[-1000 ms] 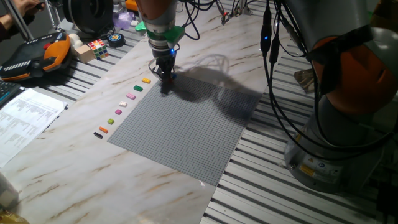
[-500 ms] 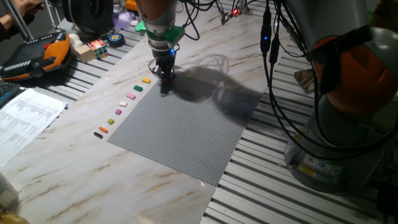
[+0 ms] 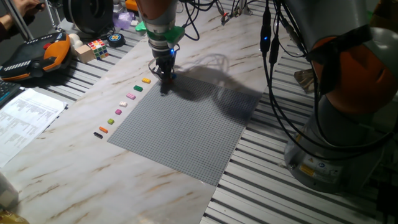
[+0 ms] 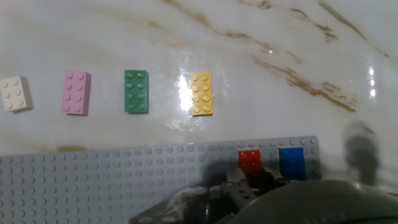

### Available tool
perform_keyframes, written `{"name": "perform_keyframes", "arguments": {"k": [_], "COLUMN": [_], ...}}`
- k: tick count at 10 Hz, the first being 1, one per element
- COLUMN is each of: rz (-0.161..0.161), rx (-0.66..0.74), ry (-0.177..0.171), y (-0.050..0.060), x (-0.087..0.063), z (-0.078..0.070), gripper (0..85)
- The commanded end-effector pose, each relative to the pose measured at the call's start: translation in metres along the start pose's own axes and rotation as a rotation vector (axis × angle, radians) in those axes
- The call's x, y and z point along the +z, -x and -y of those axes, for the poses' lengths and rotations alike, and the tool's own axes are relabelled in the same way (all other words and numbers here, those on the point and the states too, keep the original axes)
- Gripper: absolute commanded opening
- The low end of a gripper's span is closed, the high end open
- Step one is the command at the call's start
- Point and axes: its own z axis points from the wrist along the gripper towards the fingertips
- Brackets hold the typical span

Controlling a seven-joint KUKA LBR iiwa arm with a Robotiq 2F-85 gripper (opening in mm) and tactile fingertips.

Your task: Build with small Lego blocks

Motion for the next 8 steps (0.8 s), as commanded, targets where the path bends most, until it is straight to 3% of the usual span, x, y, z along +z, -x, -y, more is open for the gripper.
{"name": "perform_keyframes", "arguments": {"k": [1, 8], "rz": [0.000, -0.007], "rx": [0.000, 0.004], "ry": [0.000, 0.004], "y": [-0.0002, 0.0006], "x": [0.0001, 0.0010], "z": [0.0000, -0.0003], "gripper": [0.7, 0.7]}}
